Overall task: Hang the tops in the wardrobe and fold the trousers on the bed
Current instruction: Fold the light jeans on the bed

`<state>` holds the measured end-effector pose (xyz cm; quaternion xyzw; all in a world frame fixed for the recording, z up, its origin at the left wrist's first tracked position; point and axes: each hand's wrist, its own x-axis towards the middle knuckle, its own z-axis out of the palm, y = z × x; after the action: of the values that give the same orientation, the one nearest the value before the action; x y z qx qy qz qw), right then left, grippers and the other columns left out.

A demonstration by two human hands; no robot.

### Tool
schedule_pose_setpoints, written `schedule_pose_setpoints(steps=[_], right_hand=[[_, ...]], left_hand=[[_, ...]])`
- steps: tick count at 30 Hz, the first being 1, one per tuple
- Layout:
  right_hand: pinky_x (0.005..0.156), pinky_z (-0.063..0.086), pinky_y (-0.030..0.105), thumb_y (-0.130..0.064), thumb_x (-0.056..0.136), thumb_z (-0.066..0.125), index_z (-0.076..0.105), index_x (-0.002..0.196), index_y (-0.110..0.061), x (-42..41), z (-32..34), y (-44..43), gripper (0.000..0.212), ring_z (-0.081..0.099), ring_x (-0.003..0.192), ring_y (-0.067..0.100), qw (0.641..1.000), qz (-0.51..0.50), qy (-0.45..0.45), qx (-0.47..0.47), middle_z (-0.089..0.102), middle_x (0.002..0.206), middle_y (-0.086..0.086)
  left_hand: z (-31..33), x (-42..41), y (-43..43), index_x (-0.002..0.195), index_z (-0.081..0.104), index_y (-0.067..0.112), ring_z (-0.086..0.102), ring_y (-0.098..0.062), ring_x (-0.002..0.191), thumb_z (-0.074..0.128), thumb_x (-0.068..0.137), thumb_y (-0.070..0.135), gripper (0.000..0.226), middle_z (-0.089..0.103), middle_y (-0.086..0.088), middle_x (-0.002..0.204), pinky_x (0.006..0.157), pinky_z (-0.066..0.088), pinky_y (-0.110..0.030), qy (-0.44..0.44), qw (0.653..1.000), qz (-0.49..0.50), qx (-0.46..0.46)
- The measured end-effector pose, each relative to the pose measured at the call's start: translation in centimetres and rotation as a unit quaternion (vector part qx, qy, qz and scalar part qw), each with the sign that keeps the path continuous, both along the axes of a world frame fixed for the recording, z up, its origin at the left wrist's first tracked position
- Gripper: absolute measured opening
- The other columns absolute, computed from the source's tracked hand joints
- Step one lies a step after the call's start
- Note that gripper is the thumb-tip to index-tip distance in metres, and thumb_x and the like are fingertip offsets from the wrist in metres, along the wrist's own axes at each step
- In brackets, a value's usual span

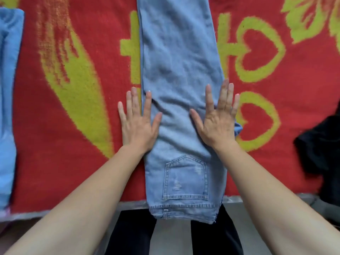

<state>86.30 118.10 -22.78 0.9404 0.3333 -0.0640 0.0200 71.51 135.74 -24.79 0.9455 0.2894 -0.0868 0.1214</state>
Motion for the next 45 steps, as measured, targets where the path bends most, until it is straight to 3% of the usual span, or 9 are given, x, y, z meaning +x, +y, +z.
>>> schedule_pose_setpoints(steps=[9,14,19,22,24,29,35,41,45], right_hand=[[0.123,0.005,0.055,-0.067,0.098,0.026,0.009,0.16,-0.029,-13.0,3.3,-9.5,0.075,-0.005,0.154,0.035,0.97,-0.158,0.185,-0.022,-0.007,0.167,0.017],[0.106,0.037,0.053,-0.048,0.096,0.058,0.018,0.159,-0.019,-18.4,4.7,-13.9,0.08,0.038,0.134,0.04,0.951,-0.211,0.211,0.084,0.037,0.15,0.023],[0.1,0.04,0.037,-0.05,0.088,0.069,0.043,0.14,-0.009,-19.9,3.7,-16.2,0.071,0.048,0.127,0.031,0.847,-0.366,0.342,0.176,0.052,0.135,0.012],[0.103,0.037,0.039,-0.061,0.088,0.064,0.047,0.132,-0.013,-20.2,3.3,-17.5,0.068,0.043,0.128,0.034,0.845,-0.346,0.388,0.126,0.056,0.132,0.01],[0.106,0.041,0.04,-0.06,0.086,0.066,0.047,0.131,-0.014,-19.9,3.0,-18.3,0.067,0.049,0.126,0.03,0.815,-0.354,0.431,0.154,0.058,0.132,0.008],[0.102,0.052,0.044,-0.065,0.075,0.075,0.06,0.125,-0.017,-19.4,4.4,-20.6,0.071,0.069,0.109,0.019,0.655,-0.374,0.573,0.32,0.072,0.12,0.001],[0.1,0.052,0.046,-0.054,0.086,0.071,0.068,0.117,-0.013,-23.2,4.1,-25.5,0.051,0.067,0.109,0.029,0.727,-0.417,0.52,0.167,0.071,0.117,0.008],[0.096,0.055,0.045,-0.06,0.072,0.075,0.054,0.128,-0.025,-22.9,8.6,-27.1,0.07,0.066,0.109,0.018,0.661,-0.455,0.534,0.266,0.064,0.124,-0.002],[0.054,0.053,0.026,-0.037,0.082,0.068,0.059,0.112,-0.032,-18.4,11.6,-23.6,0.032,0.068,0.071,0.001,0.634,-0.412,0.551,0.353,0.069,0.097,-0.013]], left_hand=[[3.5,-8.9,-8.7,0.158,-0.001,0.022,-0.014,-0.031,0.151,0.017,0.1,0.058,0.071,-0.012,-0.018,0.163,0.121,-0.004,-0.054,0.095,0.988,0.062,-0.104],[4.8,-15.4,-15.6,0.153,-0.014,0.029,-0.015,-0.031,0.151,0.007,0.097,0.058,0.067,-0.015,-0.018,0.163,0.121,-0.005,-0.051,0.108,0.982,0.095,-0.126],[5.1,-17.7,-21.5,0.158,-0.004,0.019,-0.002,-0.031,0.152,0.042,0.103,0.035,0.074,-0.006,-0.015,0.164,0.119,0.017,-0.047,0.022,0.963,0.2,-0.182],[5.5,-17.9,-23.1,0.157,0.004,0.014,0.023,-0.031,0.145,0.057,0.097,0.037,0.083,0.016,-0.017,0.161,0.112,0.027,-0.041,-0.062,0.894,0.339,-0.285],[5.6,-17.7,-22.6,0.153,0.016,0.009,0.04,-0.029,0.136,0.063,0.094,0.041,0.082,0.034,-0.016,0.153,0.108,0.033,-0.031,-0.099,0.794,0.462,-0.383],[6.0,-19.0,-20.2,0.124,0.064,0.002,0.069,-0.031,0.105,0.076,0.085,0.027,0.048,0.071,-0.016,0.116,0.093,0.056,-0.047,-0.173,0.609,0.506,-0.586],[6.8,-22.0,-26.0,0.12,0.066,0.003,0.07,-0.029,0.1,0.07,0.091,0.03,0.04,0.072,-0.014,0.113,0.095,0.054,-0.047,0.022,0.63,0.529,-0.568],[11.2,-22.0,-26.8,0.106,0.064,0.001,0.07,-0.026,0.076,0.067,0.085,0.015,0.026,0.071,-0.013,0.099,0.07,0.058,-0.039,-0.112,0.58,0.579,-0.562],[14.5,-18.0,-22.7,0.12,0.055,0.004,0.061,-0.028,0.078,0.058,0.087,0.01,0.034,0.061,-0.016,0.095,0.058,0.055,-0.036,-0.21,0.577,0.562,-0.554]])
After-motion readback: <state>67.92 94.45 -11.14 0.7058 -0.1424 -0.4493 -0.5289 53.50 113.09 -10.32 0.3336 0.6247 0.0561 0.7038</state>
